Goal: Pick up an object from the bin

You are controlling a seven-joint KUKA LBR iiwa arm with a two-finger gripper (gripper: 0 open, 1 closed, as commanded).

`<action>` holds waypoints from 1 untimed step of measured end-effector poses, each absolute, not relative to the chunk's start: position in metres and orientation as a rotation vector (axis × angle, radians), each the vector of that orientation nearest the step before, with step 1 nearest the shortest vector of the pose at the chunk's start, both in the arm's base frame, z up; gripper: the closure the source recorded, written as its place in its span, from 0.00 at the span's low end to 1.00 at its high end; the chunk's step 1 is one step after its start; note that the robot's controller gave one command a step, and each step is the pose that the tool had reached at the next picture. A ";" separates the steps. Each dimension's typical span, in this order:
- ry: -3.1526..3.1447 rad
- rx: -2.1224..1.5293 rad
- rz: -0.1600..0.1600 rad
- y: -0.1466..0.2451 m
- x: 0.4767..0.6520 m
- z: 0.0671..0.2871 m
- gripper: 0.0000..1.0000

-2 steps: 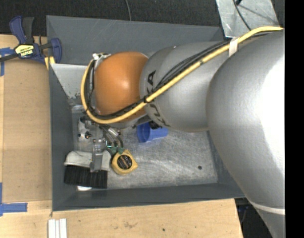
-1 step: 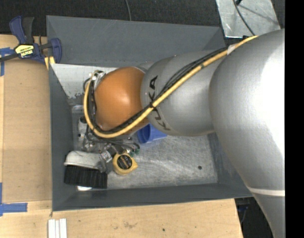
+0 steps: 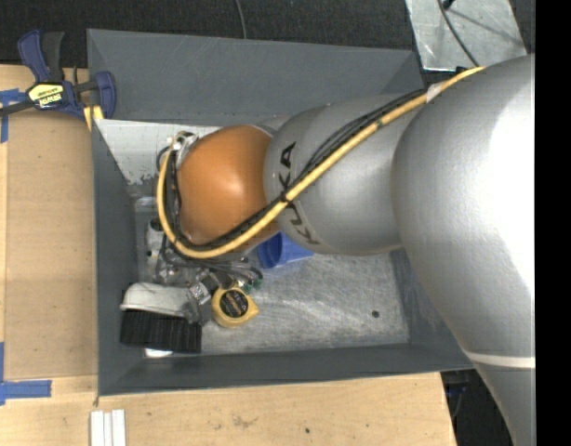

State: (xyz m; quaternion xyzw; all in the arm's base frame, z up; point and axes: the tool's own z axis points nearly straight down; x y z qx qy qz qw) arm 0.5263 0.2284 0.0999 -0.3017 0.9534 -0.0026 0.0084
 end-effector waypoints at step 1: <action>2.994 -0.931 0.000 0.227 0.522 0.131 1.00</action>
Offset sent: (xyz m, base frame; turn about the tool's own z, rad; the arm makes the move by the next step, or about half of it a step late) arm -0.0087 -0.0281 0.1577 -0.0029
